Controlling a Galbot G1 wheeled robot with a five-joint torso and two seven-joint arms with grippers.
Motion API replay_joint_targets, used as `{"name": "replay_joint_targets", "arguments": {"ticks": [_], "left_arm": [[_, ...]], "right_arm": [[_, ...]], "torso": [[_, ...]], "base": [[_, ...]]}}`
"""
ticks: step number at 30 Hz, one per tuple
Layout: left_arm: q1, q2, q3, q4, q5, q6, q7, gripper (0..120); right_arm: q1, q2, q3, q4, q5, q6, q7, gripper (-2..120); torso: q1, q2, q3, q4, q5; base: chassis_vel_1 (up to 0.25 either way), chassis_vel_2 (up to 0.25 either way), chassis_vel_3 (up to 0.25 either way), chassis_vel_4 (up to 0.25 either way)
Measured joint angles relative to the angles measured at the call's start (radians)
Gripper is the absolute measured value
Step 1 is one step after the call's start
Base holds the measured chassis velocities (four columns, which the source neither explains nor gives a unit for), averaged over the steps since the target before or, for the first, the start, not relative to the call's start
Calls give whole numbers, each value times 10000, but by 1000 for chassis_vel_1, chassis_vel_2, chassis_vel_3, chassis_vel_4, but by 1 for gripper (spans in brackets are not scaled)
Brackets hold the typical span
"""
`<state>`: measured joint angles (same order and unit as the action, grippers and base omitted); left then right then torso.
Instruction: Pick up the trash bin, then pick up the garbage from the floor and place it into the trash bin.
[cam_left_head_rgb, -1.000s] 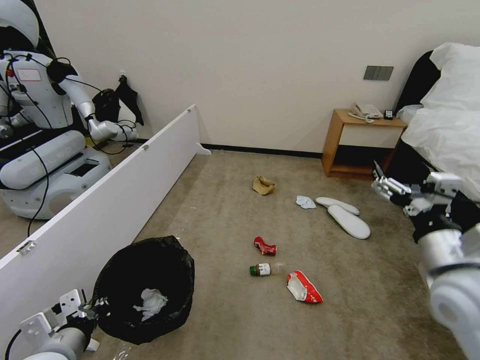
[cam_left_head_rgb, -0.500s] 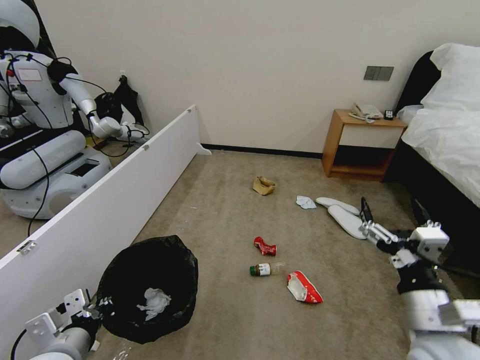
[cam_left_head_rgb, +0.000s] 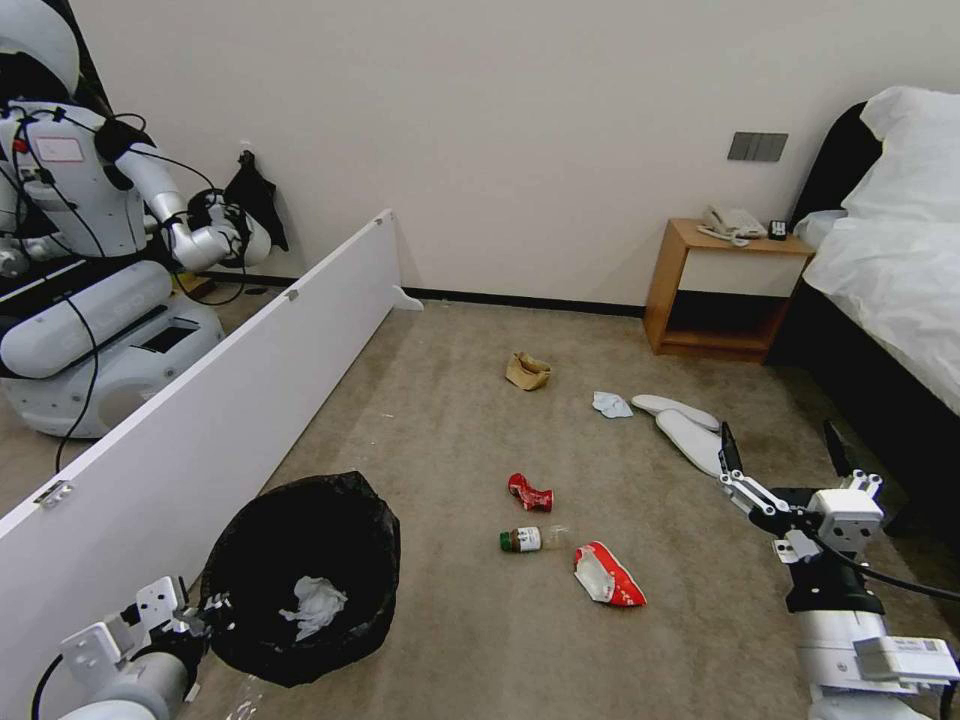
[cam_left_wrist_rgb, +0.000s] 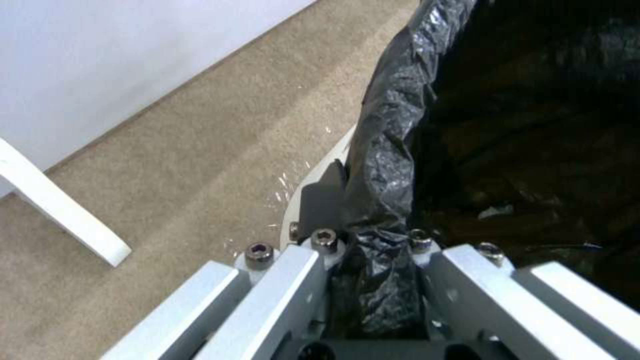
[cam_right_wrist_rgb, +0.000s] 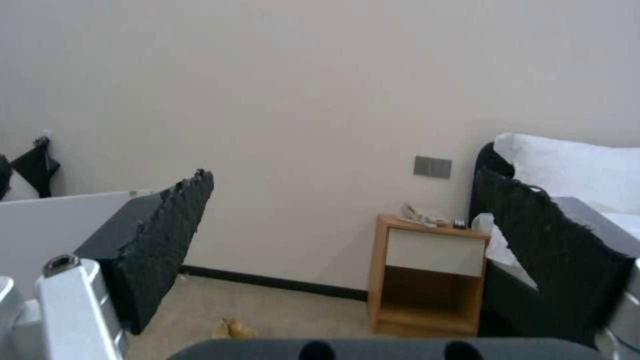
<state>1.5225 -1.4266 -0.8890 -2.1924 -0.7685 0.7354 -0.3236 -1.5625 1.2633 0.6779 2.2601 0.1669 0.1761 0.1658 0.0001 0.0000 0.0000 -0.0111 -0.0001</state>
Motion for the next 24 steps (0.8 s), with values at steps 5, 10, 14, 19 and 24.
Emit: {"name": "replay_joint_targets", "arguments": {"ticks": [5, 10, 14, 19, 24], "left_arm": [[0, -3, -12, -7, -3, 0, 0, 2], [-12, 0, -9, 12, -6, 0, 0, 2], [-29, -11, 18, 47, -6, 0, 0, 2], [-38, -11, 19, 74, -5, 0, 0, 2], [-32, -14, 19, 93, -1, 0, 0, 2]], "right_arm": [[50, 3, -5, -50, 14, 23, -5, 100], [99, -10, -7, -93, 33, 23, -12, 100], [132, -10, -5, -108, 43, 21, -13, 100], [158, -21, 0, -136, 54, 14, -13, 100], [189, -18, -11, -180, 64, 9, -18, 100]], "torso": [[0, 0, -1, 0, 0], [0, 1, -2, 0, 0], [0, 0, 0, 0, 1], [1, 0, 1, -1, 0], [1, 0, 1, 0, 1]], "base": [[0, 0, 0, 0], [-61, 64, 61, -67], [-165, 166, 147, -148], [-181, 164, 167, -187], [-129, 139, 152, -128]]}}
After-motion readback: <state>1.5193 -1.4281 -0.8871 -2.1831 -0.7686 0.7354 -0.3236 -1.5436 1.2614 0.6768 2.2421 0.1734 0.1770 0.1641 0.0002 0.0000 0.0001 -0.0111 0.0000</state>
